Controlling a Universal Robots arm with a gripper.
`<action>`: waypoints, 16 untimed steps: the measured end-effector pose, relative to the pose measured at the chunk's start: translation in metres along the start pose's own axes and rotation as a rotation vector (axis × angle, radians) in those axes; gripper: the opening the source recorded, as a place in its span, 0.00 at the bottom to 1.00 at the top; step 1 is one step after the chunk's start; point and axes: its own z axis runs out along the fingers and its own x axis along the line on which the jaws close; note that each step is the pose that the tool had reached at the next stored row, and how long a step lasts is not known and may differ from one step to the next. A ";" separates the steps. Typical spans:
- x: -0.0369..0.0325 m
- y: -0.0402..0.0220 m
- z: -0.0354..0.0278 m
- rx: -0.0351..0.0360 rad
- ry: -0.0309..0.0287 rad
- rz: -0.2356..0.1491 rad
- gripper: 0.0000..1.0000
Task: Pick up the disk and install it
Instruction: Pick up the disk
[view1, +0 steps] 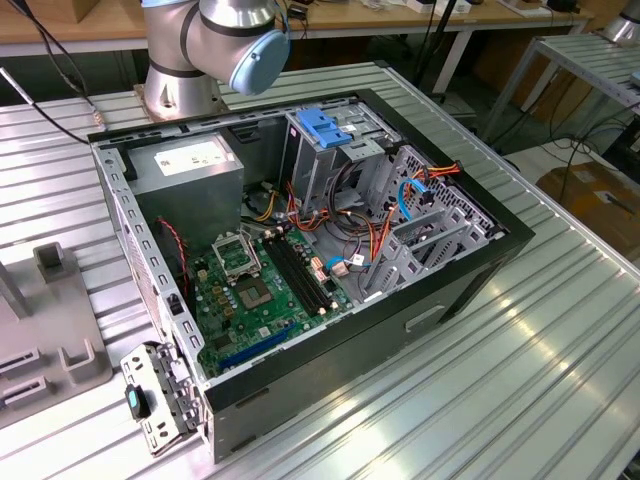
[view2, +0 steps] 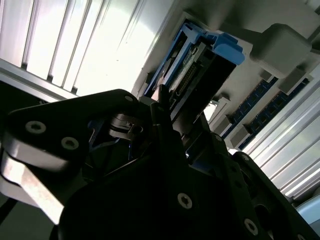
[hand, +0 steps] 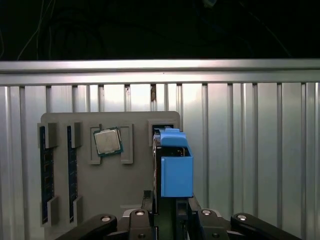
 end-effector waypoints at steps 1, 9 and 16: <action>0.0000 0.0000 0.0000 0.0000 -0.0005 0.000 0.35; 0.0000 0.0000 -0.0007 0.0000 -0.0018 0.000 0.35; -0.0001 0.0000 -0.0031 0.0001 0.0045 0.000 0.35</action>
